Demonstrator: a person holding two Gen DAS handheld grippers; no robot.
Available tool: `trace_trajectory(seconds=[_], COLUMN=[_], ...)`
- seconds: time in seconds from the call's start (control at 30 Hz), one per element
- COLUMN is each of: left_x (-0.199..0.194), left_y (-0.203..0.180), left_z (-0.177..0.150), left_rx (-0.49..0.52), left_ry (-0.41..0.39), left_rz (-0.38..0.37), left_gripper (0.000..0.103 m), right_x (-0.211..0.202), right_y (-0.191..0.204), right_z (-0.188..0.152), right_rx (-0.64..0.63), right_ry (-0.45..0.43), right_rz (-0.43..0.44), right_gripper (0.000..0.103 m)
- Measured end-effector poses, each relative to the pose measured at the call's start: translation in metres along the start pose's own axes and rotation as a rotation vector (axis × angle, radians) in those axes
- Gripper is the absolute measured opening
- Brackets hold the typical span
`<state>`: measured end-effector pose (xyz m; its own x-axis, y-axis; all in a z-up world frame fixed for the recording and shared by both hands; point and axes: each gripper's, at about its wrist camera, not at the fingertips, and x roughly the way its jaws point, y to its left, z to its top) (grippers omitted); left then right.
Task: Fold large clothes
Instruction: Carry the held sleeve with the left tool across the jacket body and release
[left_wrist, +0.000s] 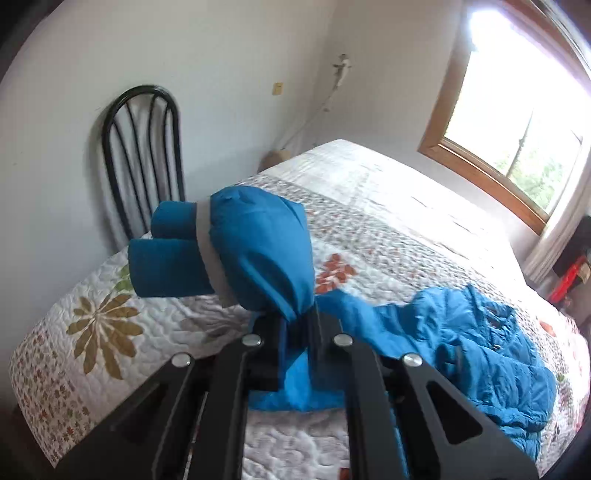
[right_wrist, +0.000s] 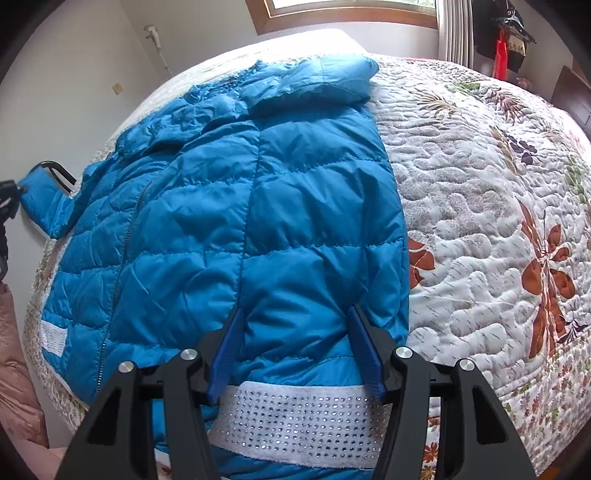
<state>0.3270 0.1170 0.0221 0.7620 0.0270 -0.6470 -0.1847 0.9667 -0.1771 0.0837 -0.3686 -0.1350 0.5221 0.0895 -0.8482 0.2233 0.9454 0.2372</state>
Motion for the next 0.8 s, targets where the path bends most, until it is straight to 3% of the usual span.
trace_trajectory(seconds=[0.2, 0.37, 0.47, 0.6, 0.8], left_x=[-0.005, 0.012, 0.035, 0.077, 0.111], left_y=[-0.117, -0.198, -0.235, -0.265, -0.279], left_z=[-0.006, -0.036, -0.061, -0.099, -0.131], left_rx=[0.165, 0.284, 0.339, 0.381, 0.428], left_ry=[-0.021, 0.021, 0.087, 0.215, 0.310], left_rz=[-0.119, -0.190, -0.224, -0.238, -0.278], left_gripper=[0.007, 0.007, 0.007, 0.007, 0.009], right_x=[-0.001, -0.001, -0.002, -0.001, 0.000], right_y=[0.000, -0.003, -0.004, -0.004, -0.004], right_z=[-0.001, -0.002, -0.002, -0.002, -0.003], right_rx=[-0.003, -0.004, -0.001, -0.002, -0.005], right_ry=[-0.008, -0.009, -0.010, -0.008, -0.005], right_rz=[0.008, 0.026, 0.036, 0.037, 0.035], right_gripper=[0.058, 0.058, 0.058, 0.058, 0.058])
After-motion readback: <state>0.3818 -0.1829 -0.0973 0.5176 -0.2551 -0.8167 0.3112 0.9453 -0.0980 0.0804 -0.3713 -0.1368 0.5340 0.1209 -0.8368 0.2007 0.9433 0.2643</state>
